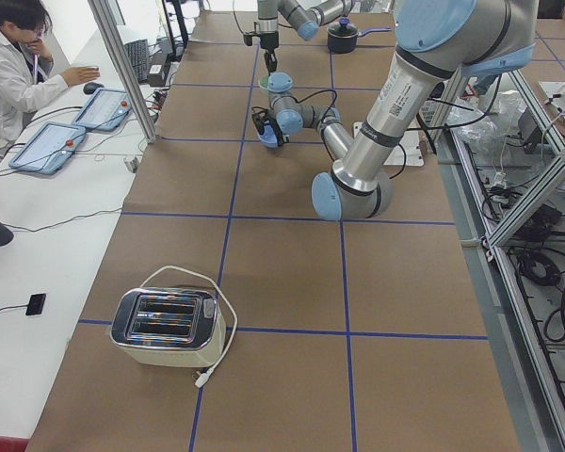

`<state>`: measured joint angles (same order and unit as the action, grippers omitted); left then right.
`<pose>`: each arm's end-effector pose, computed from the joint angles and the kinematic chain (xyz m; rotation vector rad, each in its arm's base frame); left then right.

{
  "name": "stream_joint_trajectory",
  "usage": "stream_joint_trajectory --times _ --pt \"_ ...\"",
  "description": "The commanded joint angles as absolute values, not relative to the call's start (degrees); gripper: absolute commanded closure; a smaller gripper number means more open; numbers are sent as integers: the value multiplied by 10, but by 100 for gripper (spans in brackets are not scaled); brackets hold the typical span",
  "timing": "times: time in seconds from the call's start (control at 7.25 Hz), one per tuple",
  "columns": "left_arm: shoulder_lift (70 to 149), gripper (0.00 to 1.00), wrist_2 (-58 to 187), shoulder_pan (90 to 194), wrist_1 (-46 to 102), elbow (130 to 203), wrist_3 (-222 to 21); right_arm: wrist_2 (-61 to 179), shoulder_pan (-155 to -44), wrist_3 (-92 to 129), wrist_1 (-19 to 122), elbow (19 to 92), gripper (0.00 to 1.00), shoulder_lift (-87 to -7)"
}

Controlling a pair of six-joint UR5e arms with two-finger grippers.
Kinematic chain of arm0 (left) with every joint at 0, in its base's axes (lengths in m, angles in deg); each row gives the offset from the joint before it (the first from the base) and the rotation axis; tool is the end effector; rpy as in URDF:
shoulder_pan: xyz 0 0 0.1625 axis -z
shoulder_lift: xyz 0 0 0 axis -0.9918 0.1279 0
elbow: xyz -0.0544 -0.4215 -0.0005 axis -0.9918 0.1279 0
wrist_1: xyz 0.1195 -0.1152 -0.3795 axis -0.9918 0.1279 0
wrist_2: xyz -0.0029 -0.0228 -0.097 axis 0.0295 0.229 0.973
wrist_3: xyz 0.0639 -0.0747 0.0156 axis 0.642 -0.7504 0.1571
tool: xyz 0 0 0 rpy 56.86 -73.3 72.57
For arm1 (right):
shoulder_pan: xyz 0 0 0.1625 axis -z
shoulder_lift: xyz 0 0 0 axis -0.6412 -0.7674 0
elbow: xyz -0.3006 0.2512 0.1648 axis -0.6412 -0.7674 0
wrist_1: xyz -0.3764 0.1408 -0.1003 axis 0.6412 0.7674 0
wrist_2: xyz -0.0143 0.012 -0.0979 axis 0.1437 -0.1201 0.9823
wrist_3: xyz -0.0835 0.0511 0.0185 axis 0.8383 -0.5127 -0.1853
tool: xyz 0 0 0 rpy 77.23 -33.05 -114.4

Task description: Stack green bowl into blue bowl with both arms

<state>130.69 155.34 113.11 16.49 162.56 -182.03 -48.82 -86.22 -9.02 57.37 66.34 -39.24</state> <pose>0.5722 -0.4470 0.2199 -0.1647 0.9762 -0.4069 -0.3740 -0.4911 0.2506 0.1275 -1.0445 -0.2916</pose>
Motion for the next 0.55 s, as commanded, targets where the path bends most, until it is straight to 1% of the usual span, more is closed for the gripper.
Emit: stream_joint_trajectory --times 0.0,0.14,0.28,0.41 --pt "1308 79 1553 1131 171 1626 -1818 -480 -856 -91 574 663 95 -392" --pt "1304 61 1553 1131 190 1625 -1813 -480 -856 -91 573 663 95 -392" --pt "1303 40 1550 1131 194 1625 -1805 -480 -856 -91 573 663 95 -393" --pt "1303 39 1541 1131 194 1627 -1803 -480 -856 -91 573 663 95 -392"
